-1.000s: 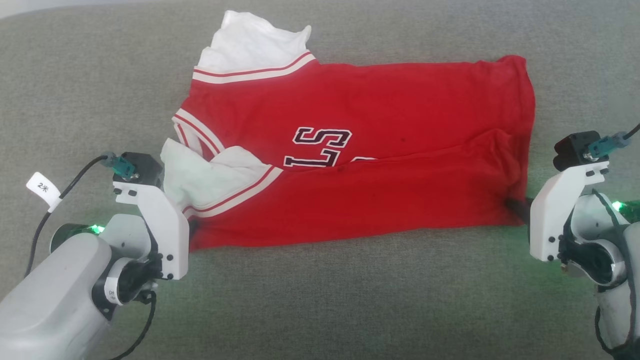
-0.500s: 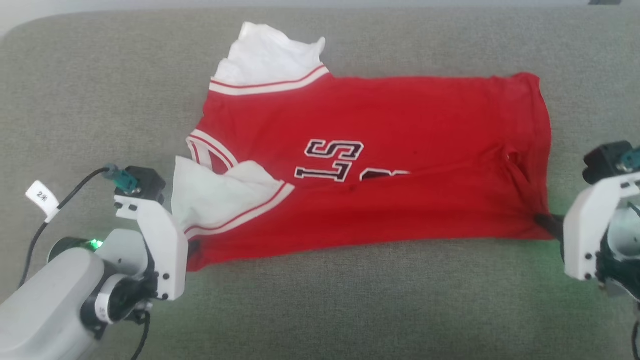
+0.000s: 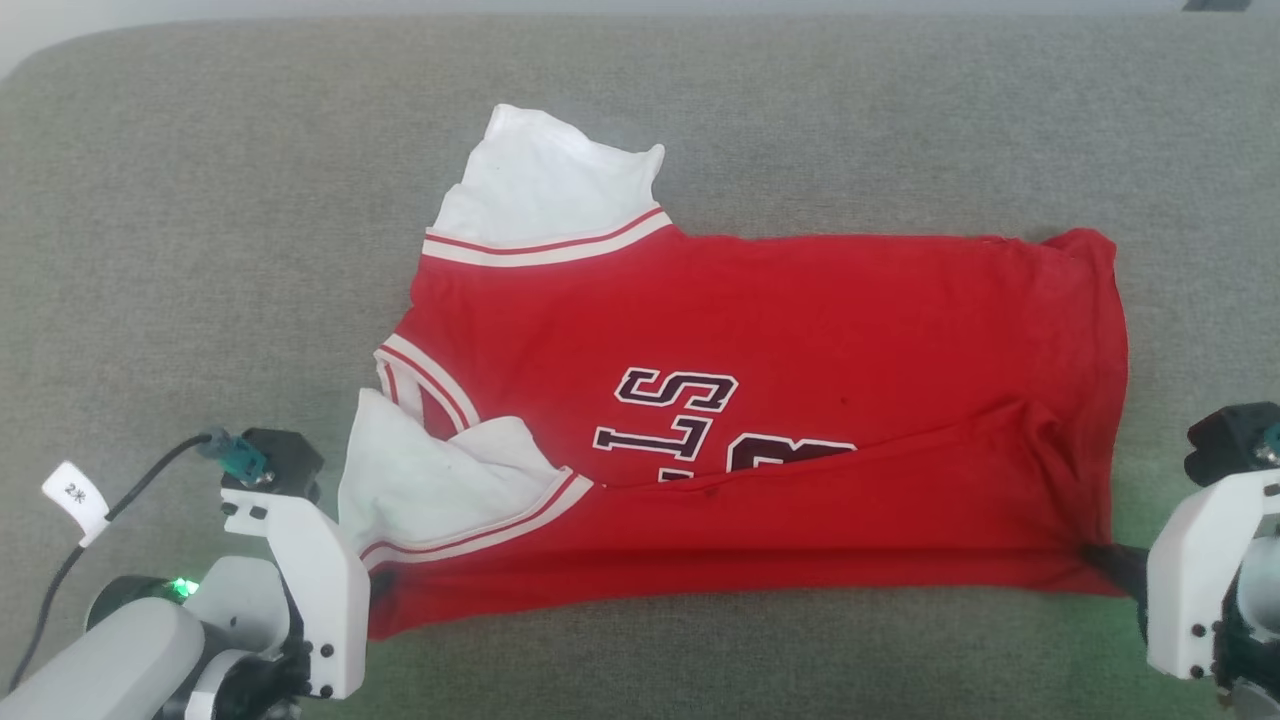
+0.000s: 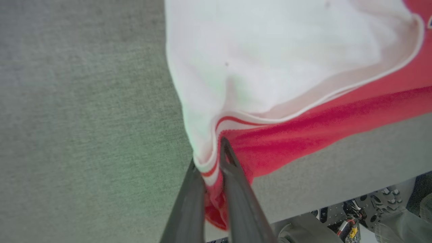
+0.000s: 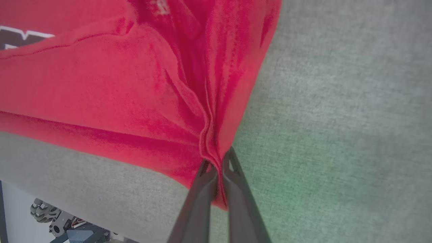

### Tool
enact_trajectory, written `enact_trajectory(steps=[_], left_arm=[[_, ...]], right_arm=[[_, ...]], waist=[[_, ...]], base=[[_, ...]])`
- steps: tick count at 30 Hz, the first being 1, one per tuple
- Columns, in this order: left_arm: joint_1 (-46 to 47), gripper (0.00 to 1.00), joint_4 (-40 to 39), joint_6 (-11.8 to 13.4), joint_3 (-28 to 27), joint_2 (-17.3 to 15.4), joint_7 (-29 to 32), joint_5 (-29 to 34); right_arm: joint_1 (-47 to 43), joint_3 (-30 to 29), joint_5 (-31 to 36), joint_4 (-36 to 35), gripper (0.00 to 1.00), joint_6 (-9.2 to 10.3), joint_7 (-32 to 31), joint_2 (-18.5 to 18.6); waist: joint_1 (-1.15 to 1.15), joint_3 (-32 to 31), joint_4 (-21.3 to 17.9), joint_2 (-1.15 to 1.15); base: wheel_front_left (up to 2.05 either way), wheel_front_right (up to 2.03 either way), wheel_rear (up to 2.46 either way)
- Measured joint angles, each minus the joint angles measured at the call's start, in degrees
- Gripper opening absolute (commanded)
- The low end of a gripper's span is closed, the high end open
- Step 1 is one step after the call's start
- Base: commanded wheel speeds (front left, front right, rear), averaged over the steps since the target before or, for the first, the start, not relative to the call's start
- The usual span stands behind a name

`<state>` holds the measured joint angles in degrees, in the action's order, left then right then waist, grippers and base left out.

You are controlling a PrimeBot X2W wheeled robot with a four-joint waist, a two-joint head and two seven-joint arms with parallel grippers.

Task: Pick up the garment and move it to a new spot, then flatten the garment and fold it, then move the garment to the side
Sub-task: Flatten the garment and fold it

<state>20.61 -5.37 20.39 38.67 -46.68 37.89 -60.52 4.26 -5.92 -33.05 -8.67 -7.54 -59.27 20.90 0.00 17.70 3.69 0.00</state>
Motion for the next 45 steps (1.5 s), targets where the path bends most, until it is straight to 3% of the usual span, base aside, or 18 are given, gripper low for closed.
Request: enact_trajectory(steps=[1,3,6,7,8,9,11,16,23,27,32,40,45], left_arm=[[-0.4,0.0,0.7,-0.3,0.0,0.3,-0.6,0.0],[-0.5,0.28,2.7,-0.7,-0.1,1.5,-1.5,-0.5],[-0.5,0.46,5.7,-2.2,-0.1,2.8,-2.2,-0.9],[-0.3,0.8,6.5,-2.5,-0.1,3.1,-2.3,-0.9],[-0.1,0.98,7.3,-2.8,-0.1,3.4,-2.3,-0.9],[0.2,1.0,7.9,-3.2,-0.1,3.6,-2.4,-0.9],[1.0,1.0,8.6,-3.5,-0.3,3.9,-2.4,-1.1],[2.5,1.0,8.0,-2.4,-1.6,3.3,-2.1,-1.4],[6.2,1.0,2.0,-0.5,-3.7,-1.6,1.5,-1.3],[9.3,1.0,-0.1,-0.4,-4.5,-4.5,2.9,0.3],[14.9,1.0,1.2,-0.3,-5.0,-5.2,6.0,1.1],[23.5,1.0,8.6,-4.4,-5.2,-4.8,4.8,5.0],[28.0,1.0,15.3,-7.9,-4.9,-3.7,2.7,7.2]], right_arm=[[-0.3,0.0,0.2,0.5,0.0,0.0,0.3,-0.5],[-0.2,0.4,1.4,2.5,0.0,-0.01,1.3,-0.9],[1.1,1.5,1.8,5.9,0.0,-0.01,3.0,-1.8],[1.7,2.0,1.9,7.0,0.02,-0.01,3.6,-2.0],[2.2,2.6,2.0,7.8,0.32,0.0,4.2,-2.0],[2.7,3.1,2.0,8.6,0.44,0.0,4.9,-2.1],[3.7,4.1,1.9,9.7,1.0,0.0,5.9,-2.2],[5.1,5.6,1.3,10.3,1.0,-0.07,7.6,-2.1],[5.4,5.6,1.0,6.7,1.0,0.02,11.5,-0.9],[6.7,5.3,1.0,3.6,1.0,0.02,16.6,-1.0],[9.8,7.2,2.0,0.0,1.0,0.04,27.4,-1.9],[15.2,9.9,5.6,0.6,1.0,0.04,49.2,-3.3],[16.2,11.8,7.2,3.8,1.0,0.04,57.4,-4.5]], waist=[[0.0,0.1,-0.1,0.0],[0.0,0.3,-0.5,0.0],[0.0,0.4,-1.0,0.01],[0.0,0.4,-1.2,0.01],[0.0,0.4,-1.3,0.01],[0.0,0.4,-1.4,0.01],[0.0,0.3,-1.6,0.01],[0.0,-0.1,-1.9,0.0],[0.0,-0.2,-2.9,0.0],[0.0,0.0,-4.4,0.0],[0.0,0.8,-8.0,0.0],[0.0,2.5,-14.6,0.0],[0.0,4.0,-18.7,0.0]], base=[[0.0,0.0,0.0],[0.0,0.0,0.0],[0.0,0.0,0.0],[0.0,0.0,0.0],[0.0,0.0,0.0],[0.0,0.0,0.0],[0.0,0.0,0.0],[0.0,0.0,0.0],[0.0,0.0,0.0],[0.0,0.0,0.0],[0.0,0.0,0.0],[0.0,0.0,0.0],[0.0,0.0,0.0]])
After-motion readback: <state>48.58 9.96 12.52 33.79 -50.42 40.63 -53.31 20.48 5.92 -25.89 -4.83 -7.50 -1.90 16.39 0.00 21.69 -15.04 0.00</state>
